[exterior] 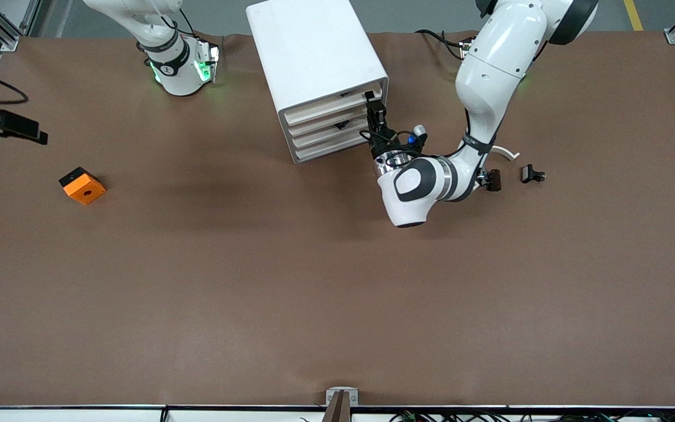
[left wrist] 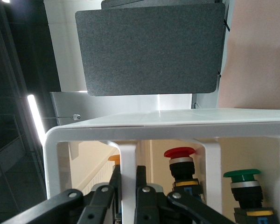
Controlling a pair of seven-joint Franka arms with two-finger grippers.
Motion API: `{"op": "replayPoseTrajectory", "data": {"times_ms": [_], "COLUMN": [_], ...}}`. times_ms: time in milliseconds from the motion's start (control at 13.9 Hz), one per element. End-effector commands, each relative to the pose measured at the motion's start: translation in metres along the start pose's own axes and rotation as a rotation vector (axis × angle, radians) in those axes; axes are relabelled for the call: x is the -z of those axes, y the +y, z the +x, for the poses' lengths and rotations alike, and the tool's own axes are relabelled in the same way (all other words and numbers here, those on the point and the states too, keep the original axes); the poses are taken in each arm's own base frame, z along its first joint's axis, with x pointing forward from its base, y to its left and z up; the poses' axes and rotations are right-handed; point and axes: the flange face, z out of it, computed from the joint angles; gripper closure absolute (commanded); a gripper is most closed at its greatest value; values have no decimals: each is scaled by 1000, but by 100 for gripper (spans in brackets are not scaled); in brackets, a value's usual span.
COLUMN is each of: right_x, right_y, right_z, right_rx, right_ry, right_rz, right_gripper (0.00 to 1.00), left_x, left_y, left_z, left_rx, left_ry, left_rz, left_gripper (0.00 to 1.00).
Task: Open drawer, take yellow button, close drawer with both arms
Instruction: 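Pull the drawer open with the left gripper while the right gripper approaches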
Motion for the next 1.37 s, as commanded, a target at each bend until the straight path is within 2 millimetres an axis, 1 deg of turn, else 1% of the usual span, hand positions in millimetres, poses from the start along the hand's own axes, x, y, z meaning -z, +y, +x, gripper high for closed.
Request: {"op": "replayPoseTrajectory", "data": {"times_ms": [0,144,216,361,433,505,649,722,938,1010,1082,1227,1299], "right_x": [-18,-17,-16,-17,-17,-18,-20,-22,-36,-39,-41,-47,-53], "right_y": [13,6,-1,-36,-60,-76,-115,-139,-245,-278,-302,-358,-382], "right_z": [23,26,24,23,21,20,14,10,-15,-22,-29,-50,-55], "right_rx": [-20,-27,-83,-284,-335,-369,-463,-530,-639,-691,-744,-774,-815], "right_ry": [-31,-12,-12,-15,-12,-11,-21,-27,12,24,21,52,69], "right_rz": [-18,-20,-20,-23,-35,-41,-17,-11,-36,-6,36,81,107], "right_gripper": [0,0,0,0,0,0,0,0,0,0,0,0,0], "left_x": [18,32,38,49,55,63,83,90,108,111,111,112,114], "left_y": [-13,-16,-17,-19,-21,-22,-28,-29,-34,-34,-34,-34,-35], "left_z": [14,22,25,32,35,39,49,54,67,69,70,71,71], "left_rx": [-2,7,5,2,-1,-2,-11,-9,-17,-16,-16,-15,-18], "left_ry": [-52,-79,-91,-112,-121,-134,-167,-182,-213,-219,-220,-223,-226], "left_rz": [-2,-9,-10,-12,-19,-23,-40,-42,-54,-54,-54,-55,-54], "left_gripper": [95,94,94,94,94,93,93,93,93,93,93,91,91]}}
